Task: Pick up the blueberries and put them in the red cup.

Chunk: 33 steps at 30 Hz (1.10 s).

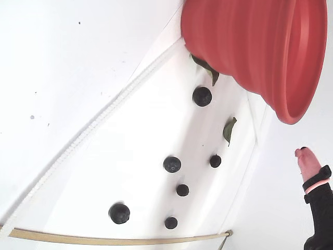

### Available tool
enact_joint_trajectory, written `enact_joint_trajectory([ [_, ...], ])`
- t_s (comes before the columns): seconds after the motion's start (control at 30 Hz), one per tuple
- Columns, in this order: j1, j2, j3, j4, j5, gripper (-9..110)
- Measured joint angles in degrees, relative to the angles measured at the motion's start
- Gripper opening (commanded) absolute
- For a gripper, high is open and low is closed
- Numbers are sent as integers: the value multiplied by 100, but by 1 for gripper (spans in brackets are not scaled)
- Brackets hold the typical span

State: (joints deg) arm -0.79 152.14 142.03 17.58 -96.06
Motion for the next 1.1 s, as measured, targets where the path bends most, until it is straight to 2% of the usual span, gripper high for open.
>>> enact_joint_trajectory([
  [0.63, 413, 290, 791, 255, -141, 15],
  [1.1, 501, -97, 1310, -606, -281, 16],
])
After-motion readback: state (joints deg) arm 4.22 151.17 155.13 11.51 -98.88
